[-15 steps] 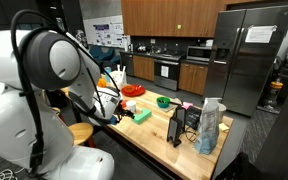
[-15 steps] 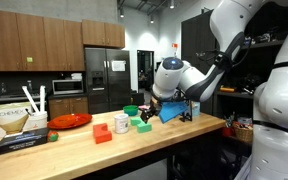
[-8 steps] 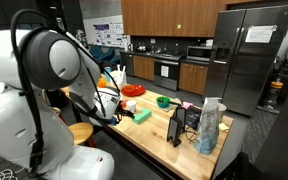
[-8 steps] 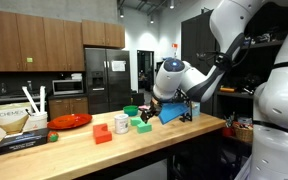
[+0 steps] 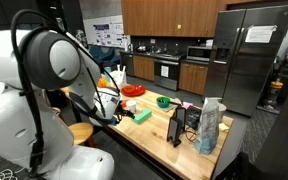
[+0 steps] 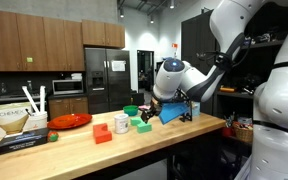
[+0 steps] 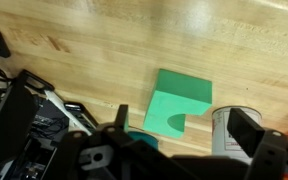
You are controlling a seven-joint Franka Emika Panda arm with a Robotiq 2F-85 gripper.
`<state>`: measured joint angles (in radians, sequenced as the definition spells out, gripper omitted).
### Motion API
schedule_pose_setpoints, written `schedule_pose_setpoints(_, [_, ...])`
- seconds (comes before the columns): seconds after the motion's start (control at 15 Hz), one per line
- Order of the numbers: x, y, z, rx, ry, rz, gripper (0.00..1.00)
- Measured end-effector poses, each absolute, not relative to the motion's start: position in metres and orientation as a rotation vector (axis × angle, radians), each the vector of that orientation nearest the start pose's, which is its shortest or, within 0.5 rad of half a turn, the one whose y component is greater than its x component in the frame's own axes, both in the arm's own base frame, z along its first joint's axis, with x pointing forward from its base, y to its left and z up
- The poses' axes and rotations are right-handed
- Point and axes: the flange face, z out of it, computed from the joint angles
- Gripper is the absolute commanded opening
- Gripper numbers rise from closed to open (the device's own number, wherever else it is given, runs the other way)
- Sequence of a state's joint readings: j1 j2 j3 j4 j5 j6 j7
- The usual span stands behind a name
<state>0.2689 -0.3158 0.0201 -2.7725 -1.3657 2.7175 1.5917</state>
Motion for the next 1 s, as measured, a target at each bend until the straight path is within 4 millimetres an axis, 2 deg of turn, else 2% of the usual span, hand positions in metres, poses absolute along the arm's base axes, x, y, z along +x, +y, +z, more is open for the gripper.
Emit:
schedule_pose_setpoints(0.53, [0.361,0.144,0.32,-3.173,0.176,-1.159,1.0])
schedule_pose_setpoints(0.73, [0.379,0.155,0.297,-3.224,0.163,-1.117,1.0])
schedule_pose_setpoints(1.0, [0.418,0.173,0.258,-3.276,0.109,-1.047,1.0])
